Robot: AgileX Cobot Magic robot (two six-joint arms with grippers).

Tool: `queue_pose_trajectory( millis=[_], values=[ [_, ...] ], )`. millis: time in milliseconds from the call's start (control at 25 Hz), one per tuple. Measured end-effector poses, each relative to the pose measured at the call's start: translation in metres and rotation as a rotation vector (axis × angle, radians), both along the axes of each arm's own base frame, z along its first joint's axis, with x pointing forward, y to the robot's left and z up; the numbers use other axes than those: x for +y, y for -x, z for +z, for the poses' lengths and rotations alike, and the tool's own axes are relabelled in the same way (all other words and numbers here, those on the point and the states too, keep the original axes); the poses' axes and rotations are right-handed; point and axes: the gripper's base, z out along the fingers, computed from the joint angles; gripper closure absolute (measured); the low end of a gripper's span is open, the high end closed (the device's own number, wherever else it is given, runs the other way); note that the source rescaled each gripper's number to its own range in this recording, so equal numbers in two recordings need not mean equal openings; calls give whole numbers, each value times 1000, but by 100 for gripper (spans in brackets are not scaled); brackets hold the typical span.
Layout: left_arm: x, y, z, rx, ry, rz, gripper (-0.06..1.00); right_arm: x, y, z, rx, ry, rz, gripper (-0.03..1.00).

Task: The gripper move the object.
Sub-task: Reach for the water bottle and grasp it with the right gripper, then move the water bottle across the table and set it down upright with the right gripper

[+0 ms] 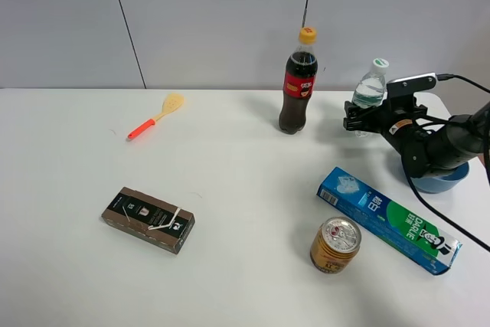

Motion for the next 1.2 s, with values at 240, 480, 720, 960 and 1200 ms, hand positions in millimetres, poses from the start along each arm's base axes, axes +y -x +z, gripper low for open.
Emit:
queue_pose_trajectory(
  millis=[240,480,720,960,1200],
  values=[
    [0,0,0,0,0,0,-6,1,-11,-2,-20,6,19,28],
    [0,0,0,0,0,0,-6,2,-15,-12,-2,11,35,47],
    [0,0,0,0,0,0,-6,3,-15,-13,-3,9,37,97],
    [0,0,0,0,0,0,-6,-1,-16,-13,-3,-6,-3,97],
    [0,0,0,0,0,0,-6,2,-16,-8,20,-3,1,97]
  ],
)
